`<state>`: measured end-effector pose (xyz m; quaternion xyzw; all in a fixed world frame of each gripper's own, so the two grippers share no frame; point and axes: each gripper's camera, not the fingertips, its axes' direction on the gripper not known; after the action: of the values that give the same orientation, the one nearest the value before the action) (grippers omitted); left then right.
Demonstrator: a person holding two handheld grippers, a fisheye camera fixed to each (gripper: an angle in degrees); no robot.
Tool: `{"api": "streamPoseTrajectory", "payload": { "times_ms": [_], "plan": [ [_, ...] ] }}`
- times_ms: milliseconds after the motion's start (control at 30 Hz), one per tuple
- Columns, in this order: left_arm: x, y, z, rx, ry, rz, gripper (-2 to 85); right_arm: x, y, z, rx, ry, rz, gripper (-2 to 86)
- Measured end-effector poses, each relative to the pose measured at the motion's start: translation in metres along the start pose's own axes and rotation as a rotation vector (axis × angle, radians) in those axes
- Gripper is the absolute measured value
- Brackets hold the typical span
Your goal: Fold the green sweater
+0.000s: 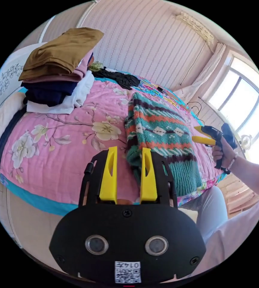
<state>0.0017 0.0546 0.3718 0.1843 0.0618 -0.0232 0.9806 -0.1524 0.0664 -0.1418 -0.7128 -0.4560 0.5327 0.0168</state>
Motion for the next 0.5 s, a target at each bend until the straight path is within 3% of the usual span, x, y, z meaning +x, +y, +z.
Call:
{"api": "streamPoseTrajectory", "payload": {
  "times_ms": [200, 367, 500],
  "plan": [
    [-0.059, -0.004, 0.012, -0.02, 0.27, -0.201, 20.5, 0.078, 0.019, 0.013, -0.077, -0.202, 0.182, 21.9],
    [-0.077, -0.003, 0.07, -0.161, 0.304, -0.234, 20.4, 0.101, 0.01, 0.034, -0.204, -0.266, 0.126, 23.4],
    [-0.079, -0.007, 0.093, -0.145, 0.379, -0.222, 16.7, 0.128, 0.005, 0.04, -0.281, -0.337, 0.217, 19.6]
  ]
}}
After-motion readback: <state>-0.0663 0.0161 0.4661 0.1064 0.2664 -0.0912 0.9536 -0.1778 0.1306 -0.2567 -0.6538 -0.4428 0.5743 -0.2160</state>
